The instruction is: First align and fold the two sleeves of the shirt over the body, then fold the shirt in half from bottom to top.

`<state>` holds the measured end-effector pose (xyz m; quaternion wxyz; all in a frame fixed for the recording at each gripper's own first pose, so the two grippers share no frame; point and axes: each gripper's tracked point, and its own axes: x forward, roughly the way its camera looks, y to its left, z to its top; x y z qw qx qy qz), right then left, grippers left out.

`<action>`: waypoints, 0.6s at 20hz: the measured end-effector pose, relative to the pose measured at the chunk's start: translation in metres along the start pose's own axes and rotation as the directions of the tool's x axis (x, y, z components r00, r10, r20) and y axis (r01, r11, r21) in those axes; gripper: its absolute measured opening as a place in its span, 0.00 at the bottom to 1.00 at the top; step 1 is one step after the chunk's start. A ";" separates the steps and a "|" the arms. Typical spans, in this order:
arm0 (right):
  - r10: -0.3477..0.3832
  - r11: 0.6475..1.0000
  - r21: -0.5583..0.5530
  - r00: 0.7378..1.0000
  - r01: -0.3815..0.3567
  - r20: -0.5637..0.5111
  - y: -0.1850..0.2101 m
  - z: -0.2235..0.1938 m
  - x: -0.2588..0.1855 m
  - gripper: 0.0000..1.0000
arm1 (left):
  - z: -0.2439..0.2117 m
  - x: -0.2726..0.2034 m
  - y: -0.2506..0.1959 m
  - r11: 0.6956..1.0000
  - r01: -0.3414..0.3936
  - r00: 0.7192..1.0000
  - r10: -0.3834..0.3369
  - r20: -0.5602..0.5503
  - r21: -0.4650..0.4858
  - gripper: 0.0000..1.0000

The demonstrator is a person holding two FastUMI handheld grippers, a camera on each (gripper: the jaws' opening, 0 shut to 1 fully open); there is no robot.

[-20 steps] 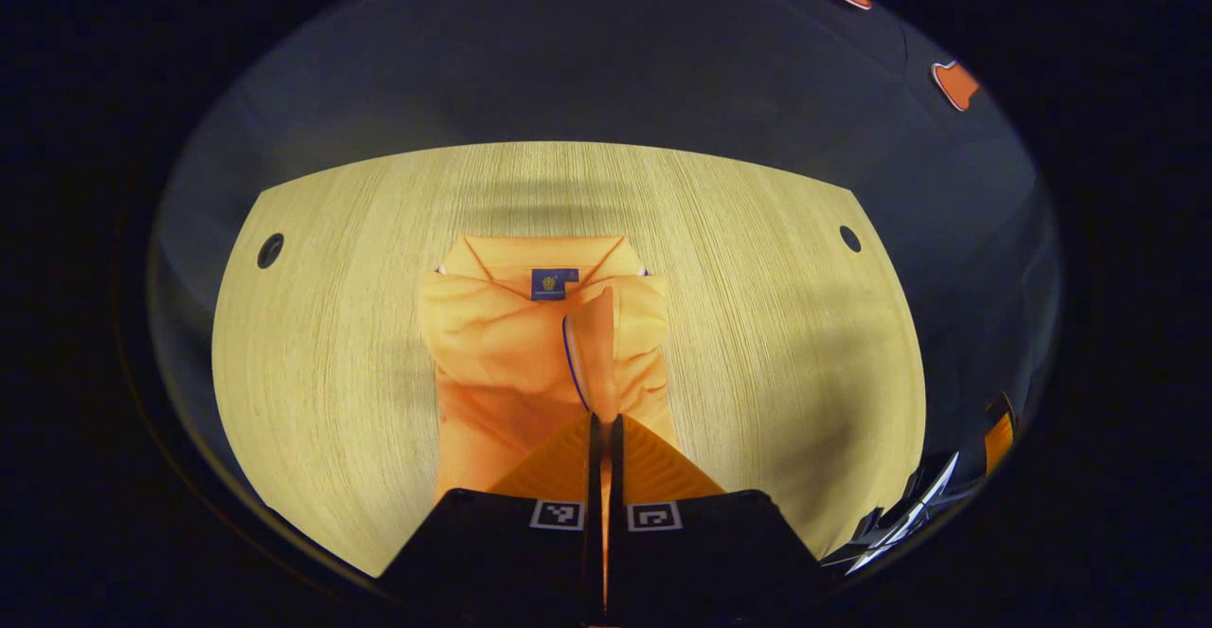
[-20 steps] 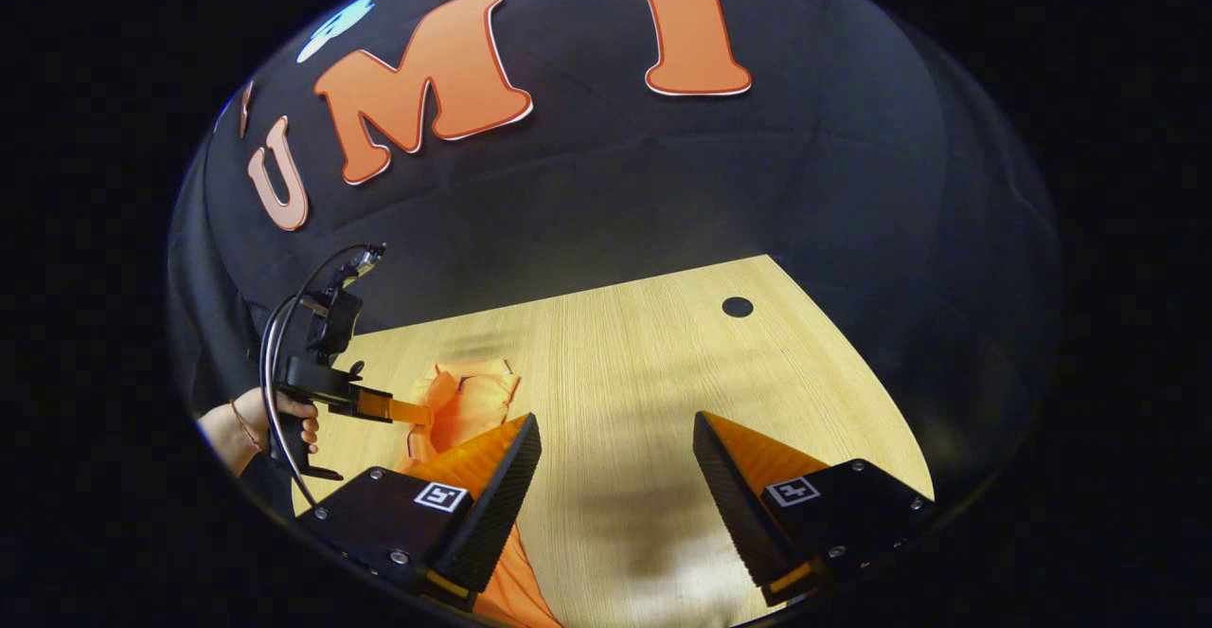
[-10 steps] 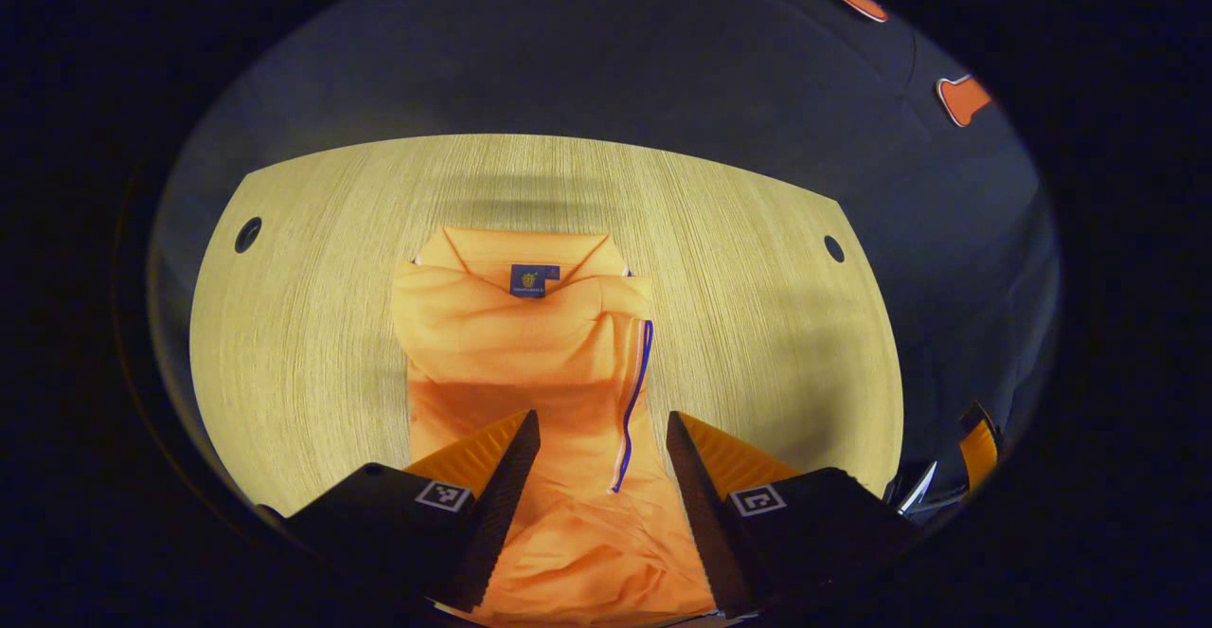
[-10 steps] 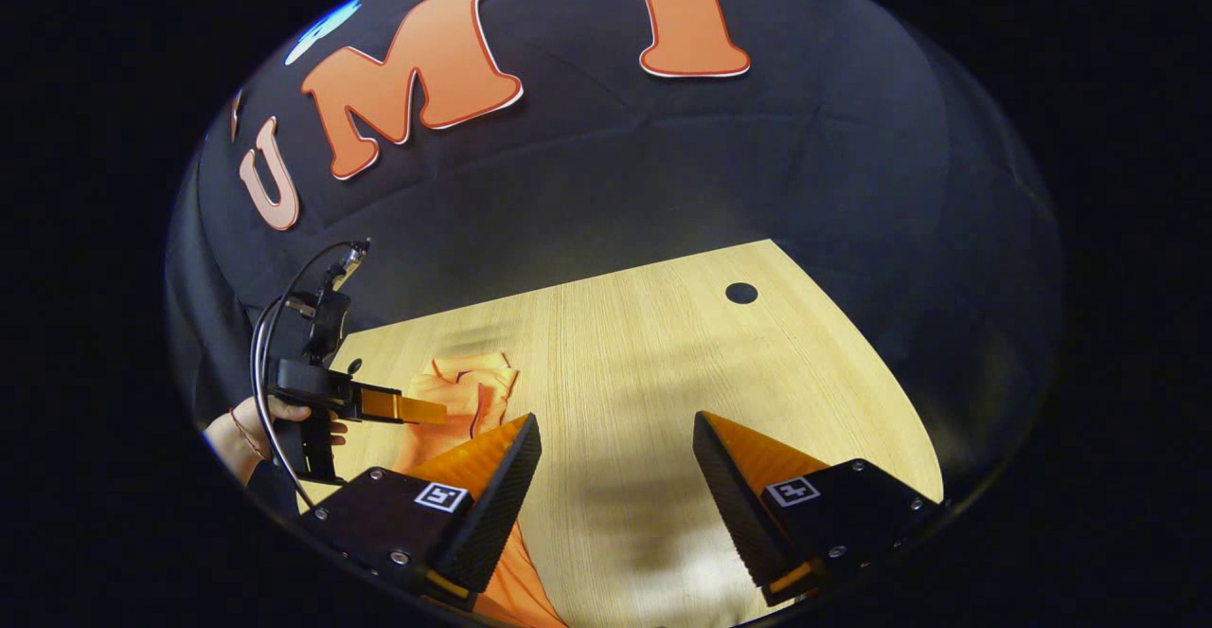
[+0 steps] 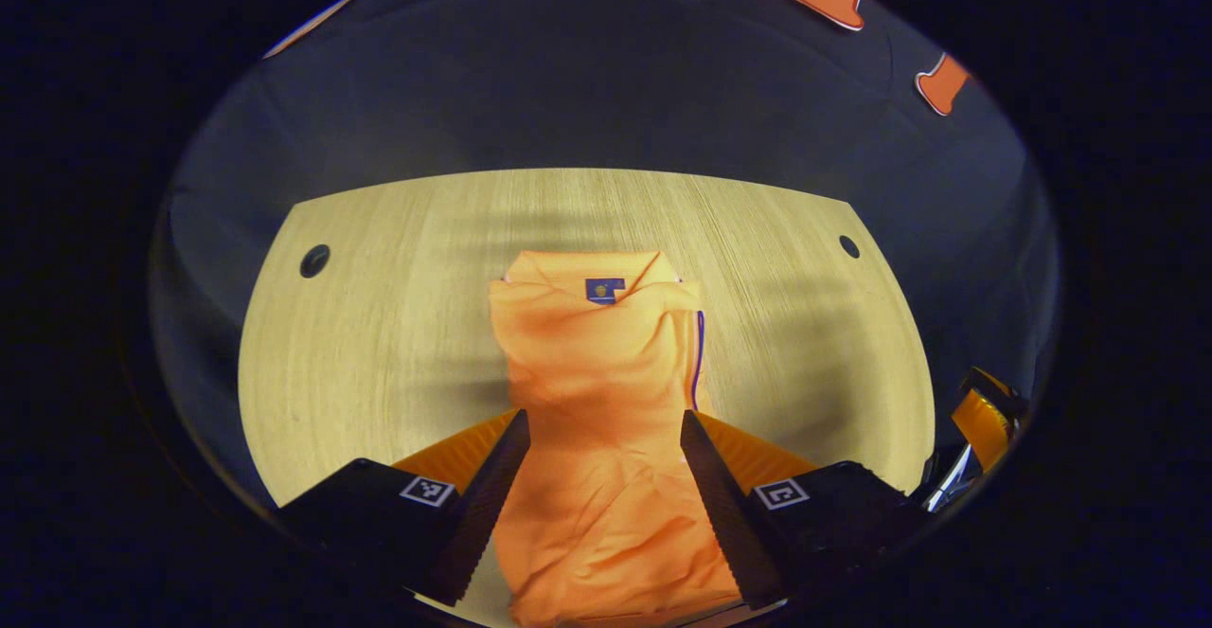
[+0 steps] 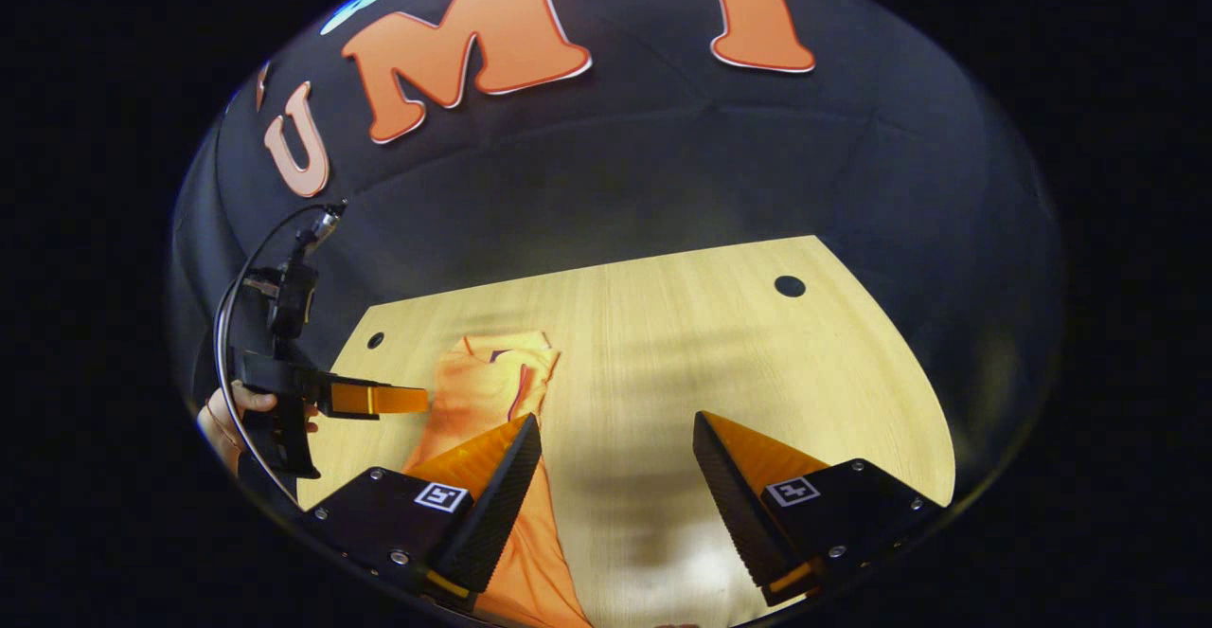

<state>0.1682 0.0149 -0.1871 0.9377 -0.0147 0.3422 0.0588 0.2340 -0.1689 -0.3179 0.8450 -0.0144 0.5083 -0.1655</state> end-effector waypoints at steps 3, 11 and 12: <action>0.026 0.999 -0.030 0.999 -0.026 -0.029 0.029 -0.011 0.004 0.99 | -0.017 -0.024 0.015 1.000 0.006 1.000 -0.006 0.022 0.003 0.99; 0.057 0.990 -0.120 0.990 -0.073 -0.131 0.095 -0.065 0.008 0.99 | -0.106 -0.052 0.043 1.000 0.005 1.000 -0.005 -0.025 0.011 0.99; 0.056 0.989 -0.129 0.988 -0.076 -0.146 0.099 -0.074 0.007 0.99 | -0.118 -0.050 0.046 1.000 0.006 0.999 -0.005 -0.036 0.011 0.99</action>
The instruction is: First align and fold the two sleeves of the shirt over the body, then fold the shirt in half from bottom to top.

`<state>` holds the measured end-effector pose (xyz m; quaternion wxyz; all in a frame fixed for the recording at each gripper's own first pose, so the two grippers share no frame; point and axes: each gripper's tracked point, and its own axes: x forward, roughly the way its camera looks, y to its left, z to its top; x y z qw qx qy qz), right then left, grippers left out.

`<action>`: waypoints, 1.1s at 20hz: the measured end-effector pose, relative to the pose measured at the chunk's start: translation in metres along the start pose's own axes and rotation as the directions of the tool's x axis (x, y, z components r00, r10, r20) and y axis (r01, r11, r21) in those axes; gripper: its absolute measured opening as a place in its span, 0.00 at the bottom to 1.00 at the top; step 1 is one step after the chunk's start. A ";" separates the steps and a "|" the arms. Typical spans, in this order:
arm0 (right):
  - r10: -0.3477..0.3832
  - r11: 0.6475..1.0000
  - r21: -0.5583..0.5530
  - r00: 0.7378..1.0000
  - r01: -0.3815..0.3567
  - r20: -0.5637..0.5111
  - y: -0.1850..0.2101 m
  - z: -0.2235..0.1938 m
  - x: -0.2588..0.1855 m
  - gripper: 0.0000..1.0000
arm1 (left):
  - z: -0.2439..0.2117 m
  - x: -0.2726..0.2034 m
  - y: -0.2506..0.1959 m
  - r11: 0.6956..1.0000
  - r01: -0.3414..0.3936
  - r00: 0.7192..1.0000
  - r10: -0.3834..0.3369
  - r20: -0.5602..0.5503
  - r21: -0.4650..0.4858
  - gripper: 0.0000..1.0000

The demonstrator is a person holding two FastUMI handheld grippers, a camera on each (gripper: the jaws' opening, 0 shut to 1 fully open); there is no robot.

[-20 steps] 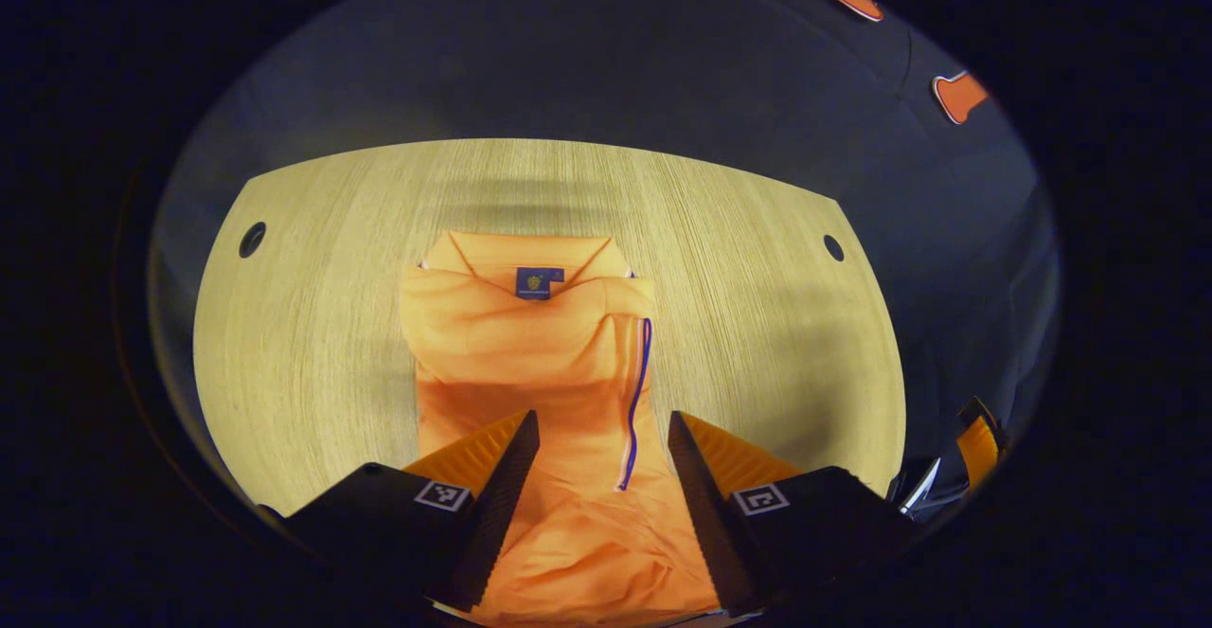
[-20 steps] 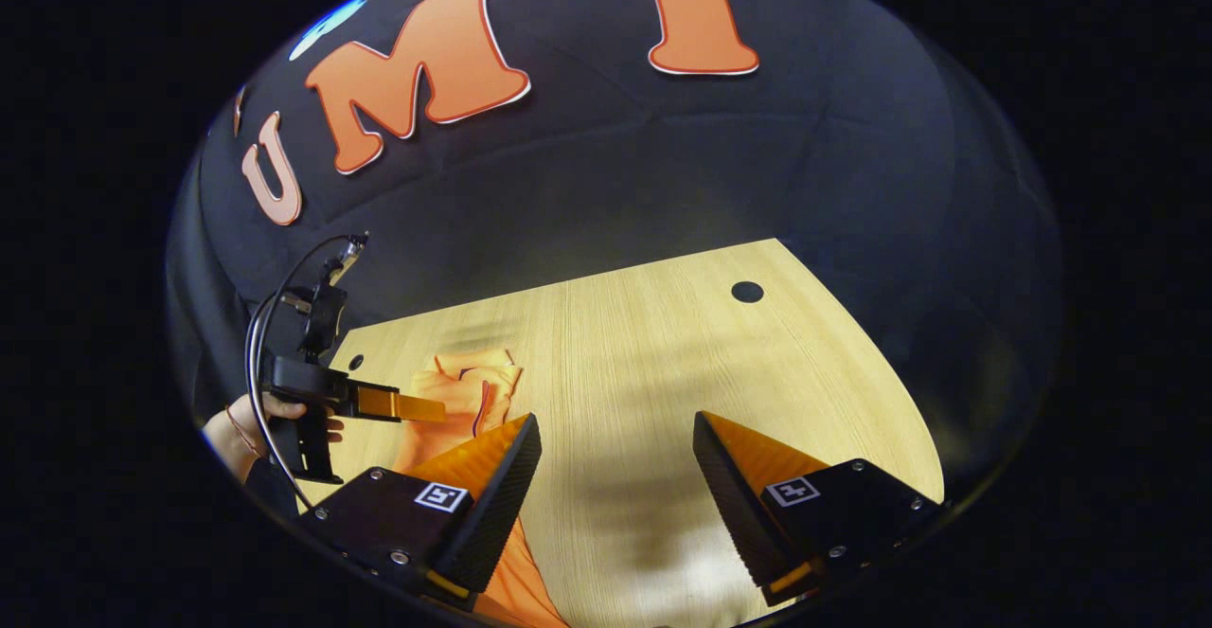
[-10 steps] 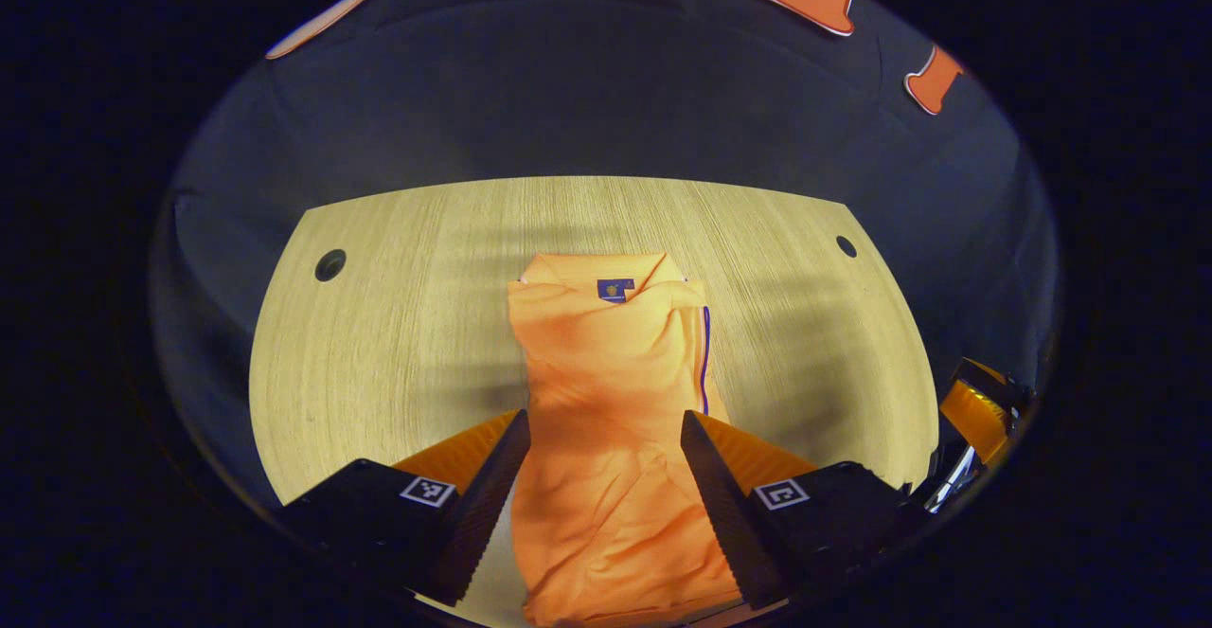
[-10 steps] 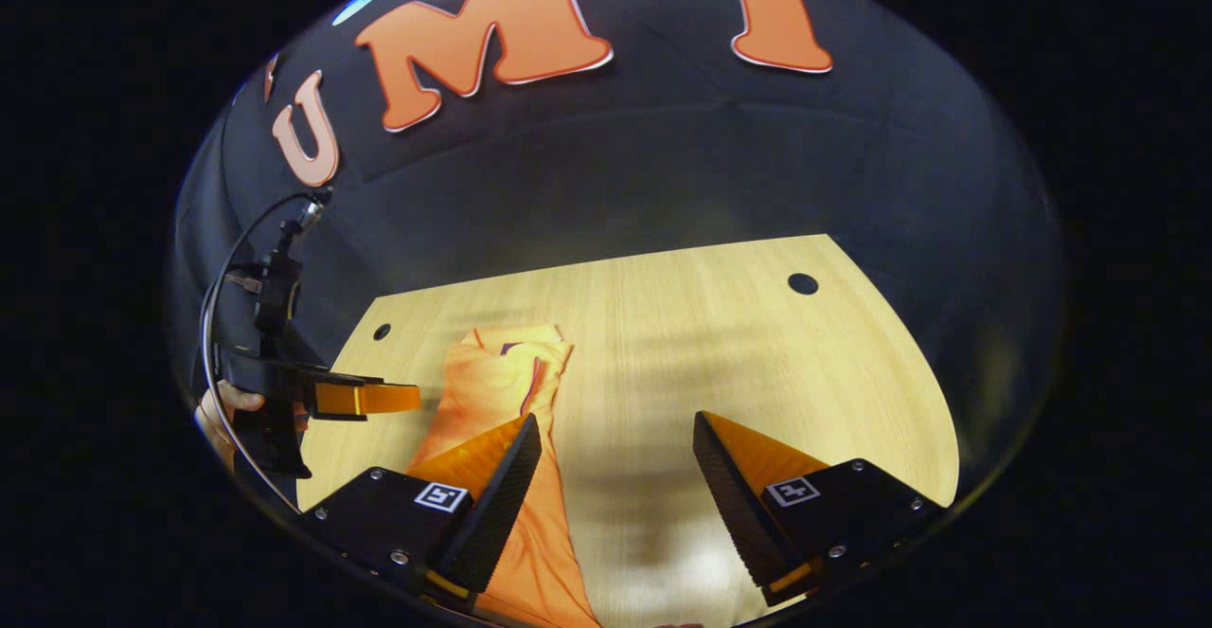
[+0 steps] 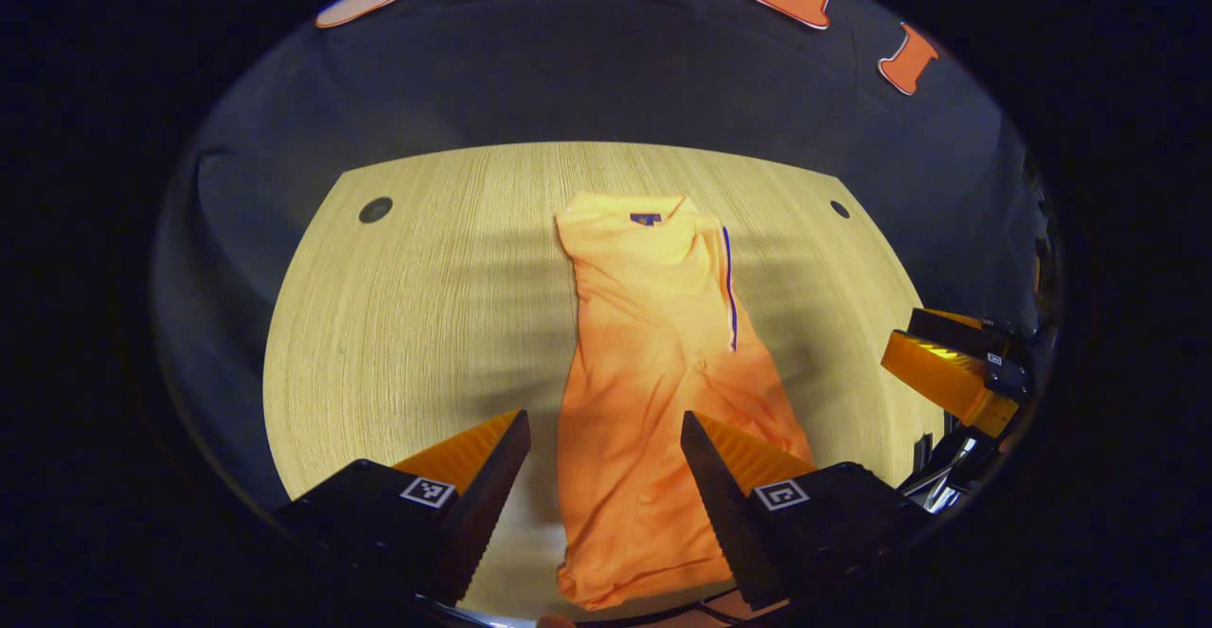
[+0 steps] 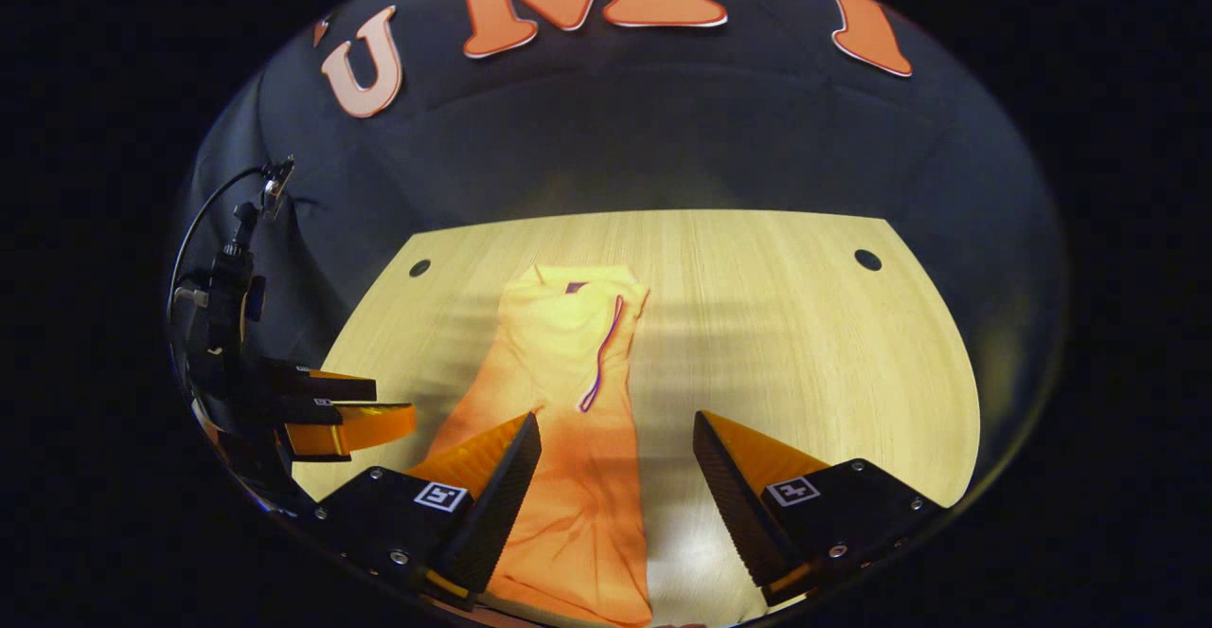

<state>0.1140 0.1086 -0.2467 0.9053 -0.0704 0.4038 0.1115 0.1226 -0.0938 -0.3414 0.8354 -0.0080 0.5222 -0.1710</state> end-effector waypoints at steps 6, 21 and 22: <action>-0.019 0.998 -0.064 0.994 0.012 -0.106 0.019 -0.060 -0.001 0.99 | -0.053 0.002 0.007 1.000 0.002 0.998 -0.004 -0.062 -0.028 0.99; -0.098 0.985 -0.168 0.899 0.027 -0.428 0.003 -0.198 -0.008 0.99 | -0.162 0.012 0.003 0.999 -0.016 0.971 0.006 -0.241 -0.041 0.99; -0.101 0.985 -0.173 0.890 0.025 -0.445 0.002 -0.208 -0.010 0.99 | -0.168 0.012 0.002 0.999 -0.017 0.967 0.006 -0.254 -0.040 0.99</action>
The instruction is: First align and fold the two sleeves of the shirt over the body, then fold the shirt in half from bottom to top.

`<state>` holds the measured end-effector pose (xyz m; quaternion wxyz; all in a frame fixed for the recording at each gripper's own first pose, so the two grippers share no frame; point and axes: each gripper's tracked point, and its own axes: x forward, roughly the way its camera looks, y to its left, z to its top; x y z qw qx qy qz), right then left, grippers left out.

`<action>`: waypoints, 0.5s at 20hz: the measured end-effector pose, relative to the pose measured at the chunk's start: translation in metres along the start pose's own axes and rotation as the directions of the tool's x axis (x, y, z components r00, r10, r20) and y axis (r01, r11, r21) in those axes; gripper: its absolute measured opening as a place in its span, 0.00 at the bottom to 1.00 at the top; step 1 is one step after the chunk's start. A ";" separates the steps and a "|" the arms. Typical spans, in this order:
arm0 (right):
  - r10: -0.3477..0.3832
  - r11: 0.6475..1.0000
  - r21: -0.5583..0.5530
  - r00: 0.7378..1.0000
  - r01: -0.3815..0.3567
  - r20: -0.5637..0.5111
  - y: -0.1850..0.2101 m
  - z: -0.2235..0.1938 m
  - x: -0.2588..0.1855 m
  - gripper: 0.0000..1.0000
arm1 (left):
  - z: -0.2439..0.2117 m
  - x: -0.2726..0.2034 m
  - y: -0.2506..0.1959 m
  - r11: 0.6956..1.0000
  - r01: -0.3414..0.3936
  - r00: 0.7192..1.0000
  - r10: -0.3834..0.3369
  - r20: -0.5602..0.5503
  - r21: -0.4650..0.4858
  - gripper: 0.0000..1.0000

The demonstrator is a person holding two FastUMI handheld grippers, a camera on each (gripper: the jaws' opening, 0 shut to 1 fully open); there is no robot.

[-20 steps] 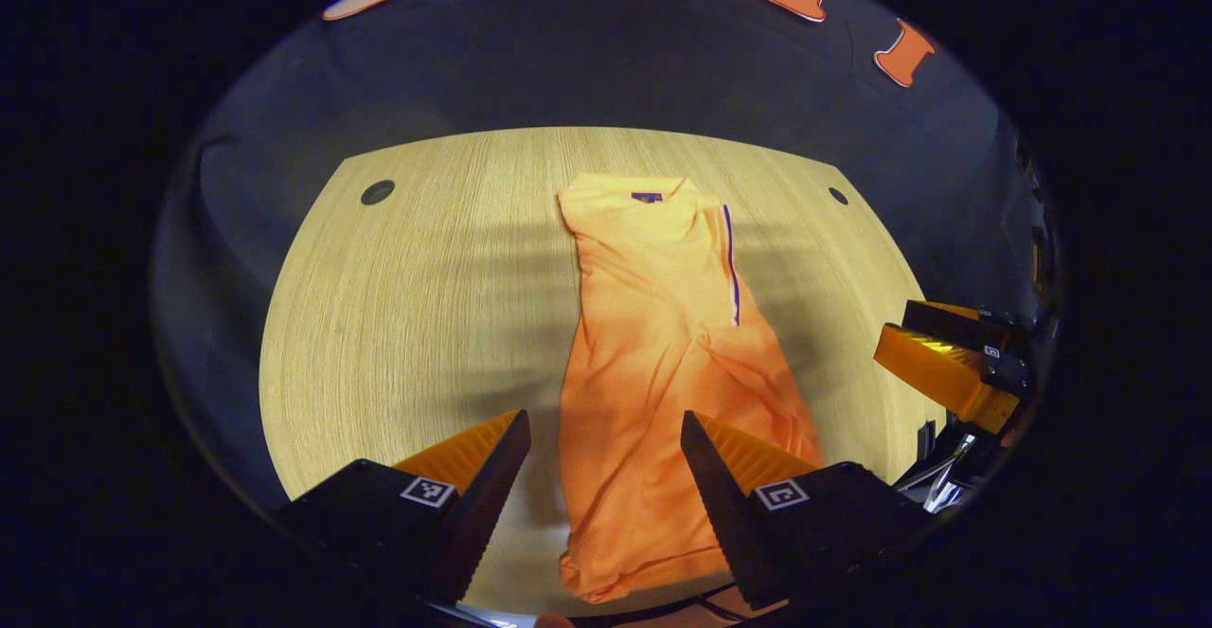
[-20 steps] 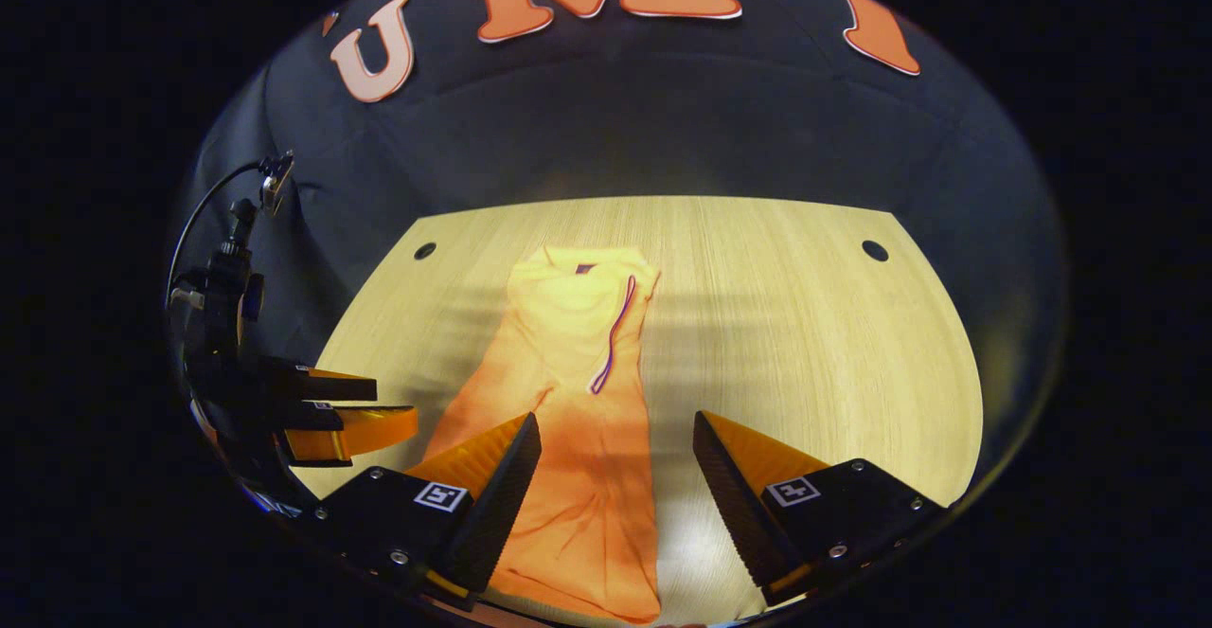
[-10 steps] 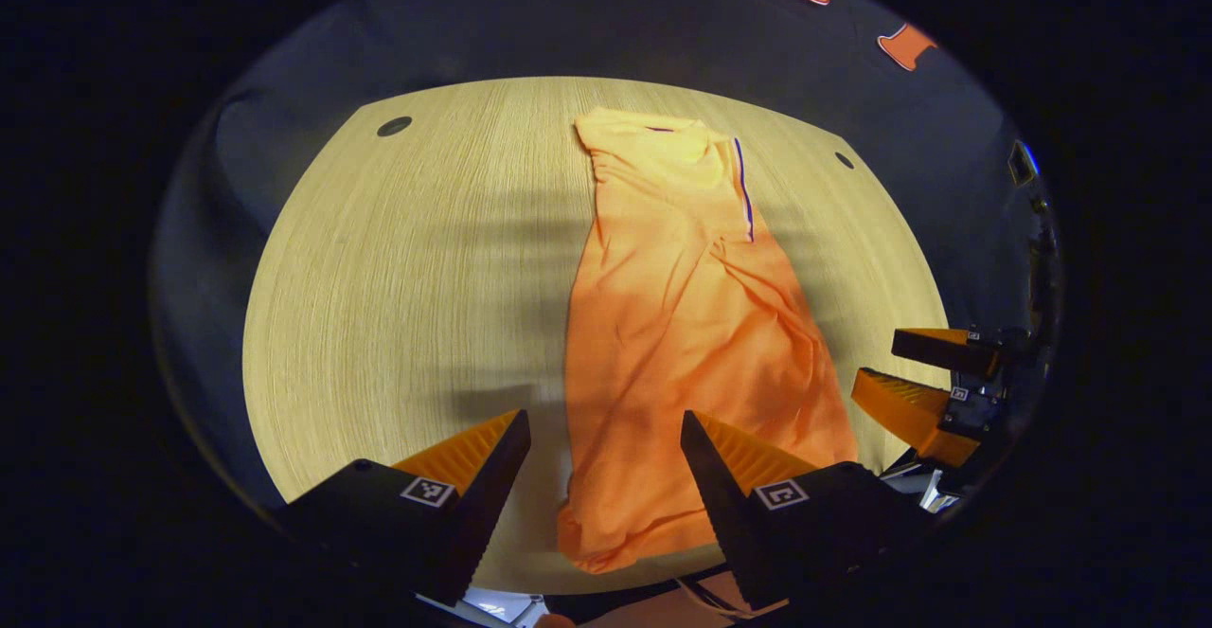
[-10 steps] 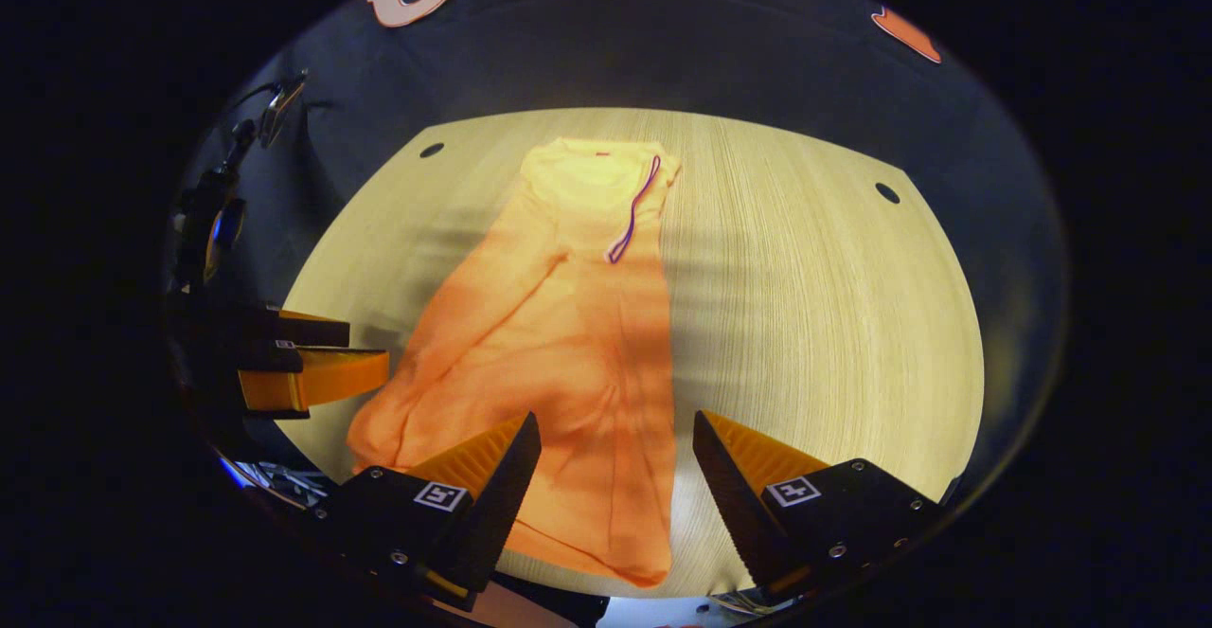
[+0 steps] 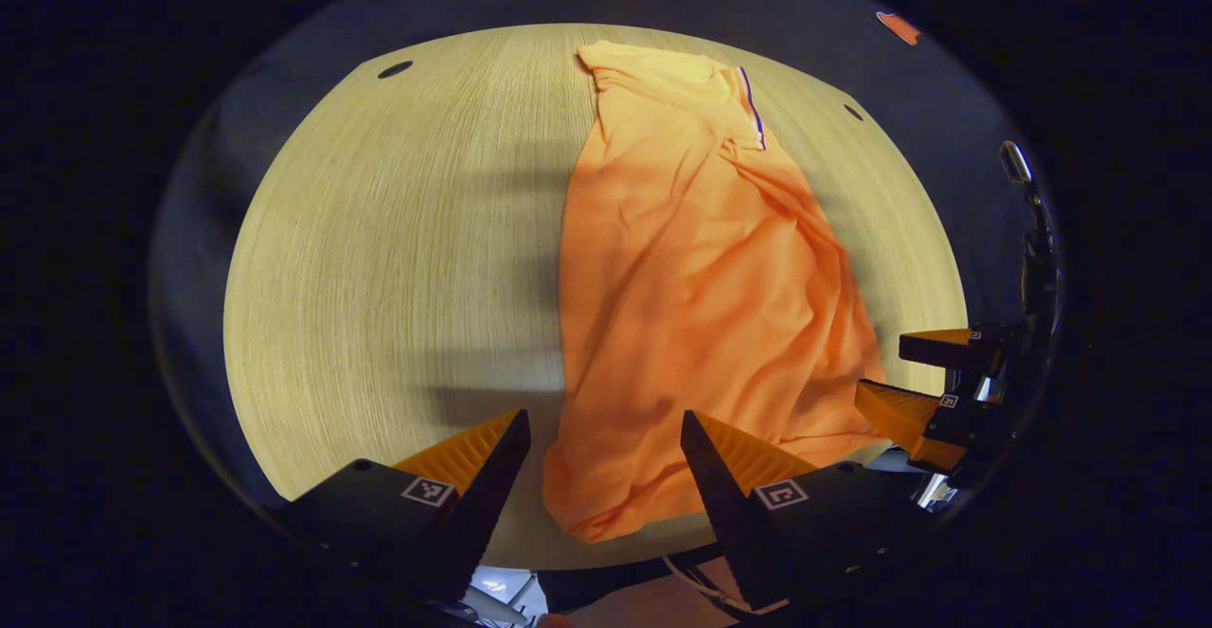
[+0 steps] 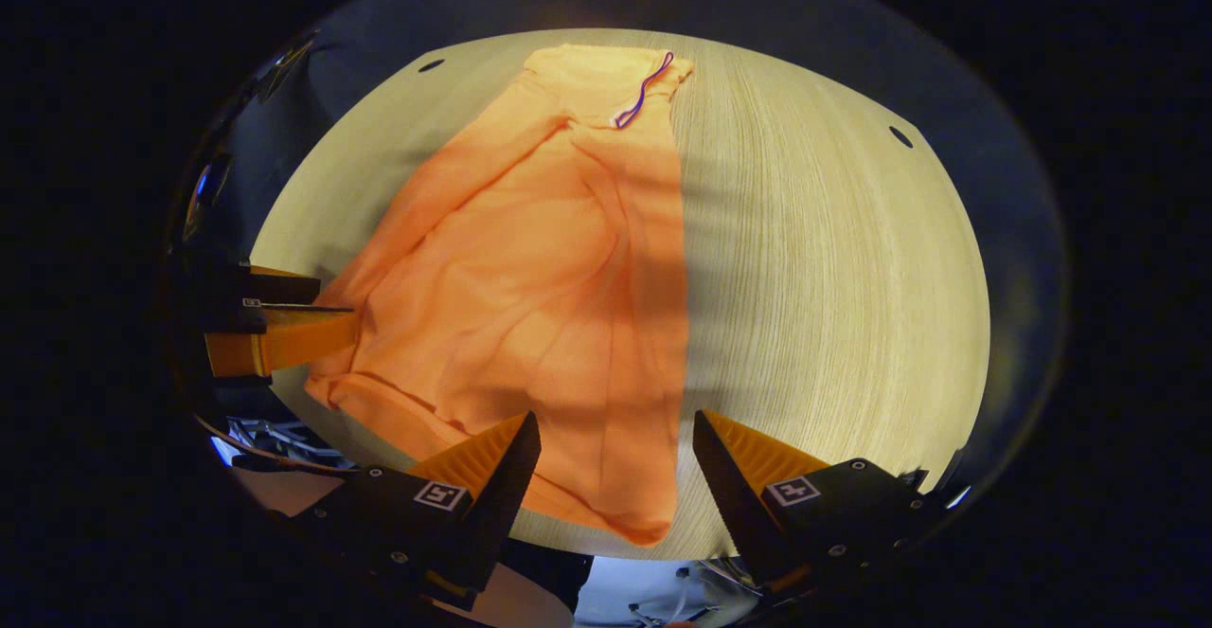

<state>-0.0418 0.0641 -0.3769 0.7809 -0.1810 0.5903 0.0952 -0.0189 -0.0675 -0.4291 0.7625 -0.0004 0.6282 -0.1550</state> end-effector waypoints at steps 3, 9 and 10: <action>-0.007 1.000 0.003 0.999 0.007 -0.053 0.003 -0.015 0.008 0.99 | -0.021 0.009 0.000 1.000 -0.014 0.999 0.014 -0.041 -0.012 0.97; -0.008 1.000 0.009 0.991 0.010 -0.137 0.007 -0.025 0.015 0.99 | -0.025 0.015 0.003 0.992 -0.106 0.992 0.110 -0.062 0.070 0.96; -0.009 1.000 0.008 0.989 0.010 -0.146 0.006 -0.024 0.015 0.99 | -0.027 0.013 -0.002 0.987 -0.118 0.989 0.128 -0.078 0.112 0.96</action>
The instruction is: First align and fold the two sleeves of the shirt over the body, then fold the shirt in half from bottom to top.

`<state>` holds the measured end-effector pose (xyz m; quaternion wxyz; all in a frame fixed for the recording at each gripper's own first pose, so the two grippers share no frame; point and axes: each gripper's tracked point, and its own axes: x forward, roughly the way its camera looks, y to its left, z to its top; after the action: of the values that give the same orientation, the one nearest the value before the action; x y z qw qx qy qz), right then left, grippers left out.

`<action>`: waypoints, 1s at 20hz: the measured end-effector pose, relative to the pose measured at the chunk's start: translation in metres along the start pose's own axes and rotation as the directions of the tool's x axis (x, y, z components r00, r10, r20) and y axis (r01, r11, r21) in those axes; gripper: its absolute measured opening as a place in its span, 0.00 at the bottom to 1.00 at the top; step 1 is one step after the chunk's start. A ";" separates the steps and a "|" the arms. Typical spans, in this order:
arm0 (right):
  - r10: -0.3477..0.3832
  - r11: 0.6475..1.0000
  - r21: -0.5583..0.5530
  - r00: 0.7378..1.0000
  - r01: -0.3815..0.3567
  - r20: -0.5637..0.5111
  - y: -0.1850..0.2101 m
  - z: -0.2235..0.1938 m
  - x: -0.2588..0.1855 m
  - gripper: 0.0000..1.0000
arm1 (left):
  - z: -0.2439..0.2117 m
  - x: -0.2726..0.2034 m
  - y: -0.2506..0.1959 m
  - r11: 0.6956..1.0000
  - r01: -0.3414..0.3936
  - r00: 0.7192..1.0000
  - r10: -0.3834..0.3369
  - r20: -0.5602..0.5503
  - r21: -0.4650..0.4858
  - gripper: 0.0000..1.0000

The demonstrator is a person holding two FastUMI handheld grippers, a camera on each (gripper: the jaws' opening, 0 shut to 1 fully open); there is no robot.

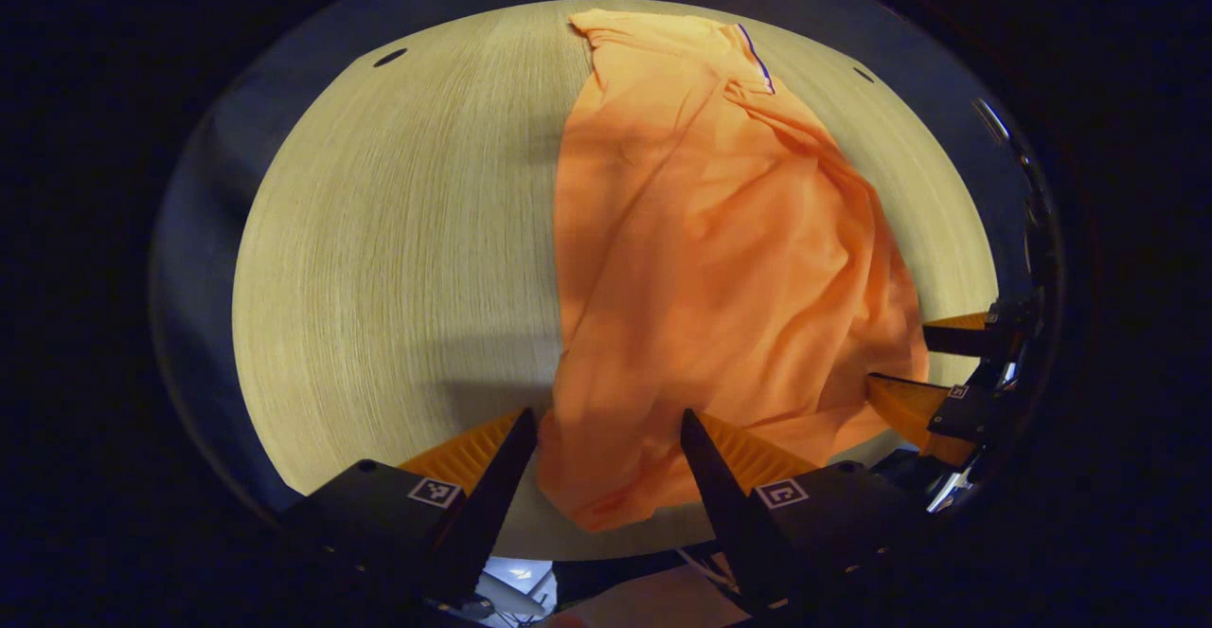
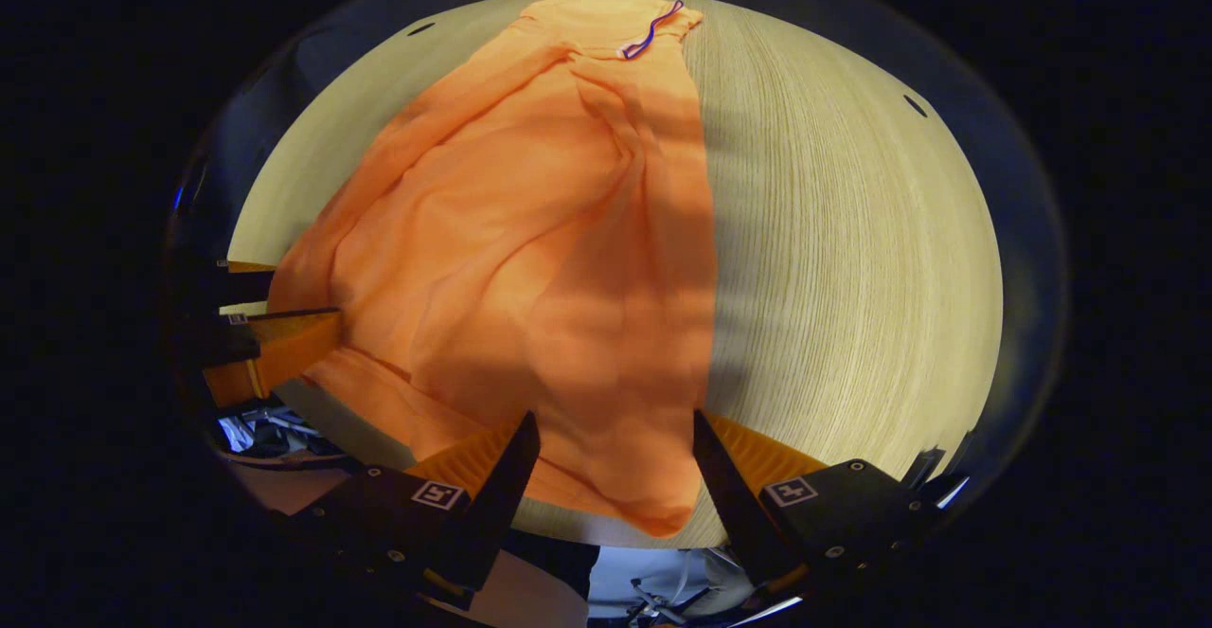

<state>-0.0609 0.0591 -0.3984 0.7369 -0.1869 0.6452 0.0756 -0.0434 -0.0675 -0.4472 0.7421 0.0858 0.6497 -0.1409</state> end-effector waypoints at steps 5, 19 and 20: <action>-0.001 1.000 0.009 1.000 0.001 -0.005 0.002 0.002 0.001 0.99 | 0.003 0.001 0.000 1.000 0.006 1.000 -0.006 0.011 0.022 0.98; 0.067 0.995 0.071 0.994 -0.073 0.083 0.010 0.000 -0.002 0.00 | 0.007 -0.001 -0.005 0.991 0.053 0.991 -0.037 0.132 -0.121 0.01; 0.073 0.994 0.075 0.994 -0.080 0.086 0.010 0.001 -0.004 0.00 | 0.006 0.002 -0.004 0.988 0.067 0.991 -0.050 0.124 -0.139 0.01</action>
<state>-0.0645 0.0691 -0.3965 0.7663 -0.1296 0.6233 0.0860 -0.0389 -0.0736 -0.4485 0.7797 0.0048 0.6144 -0.1208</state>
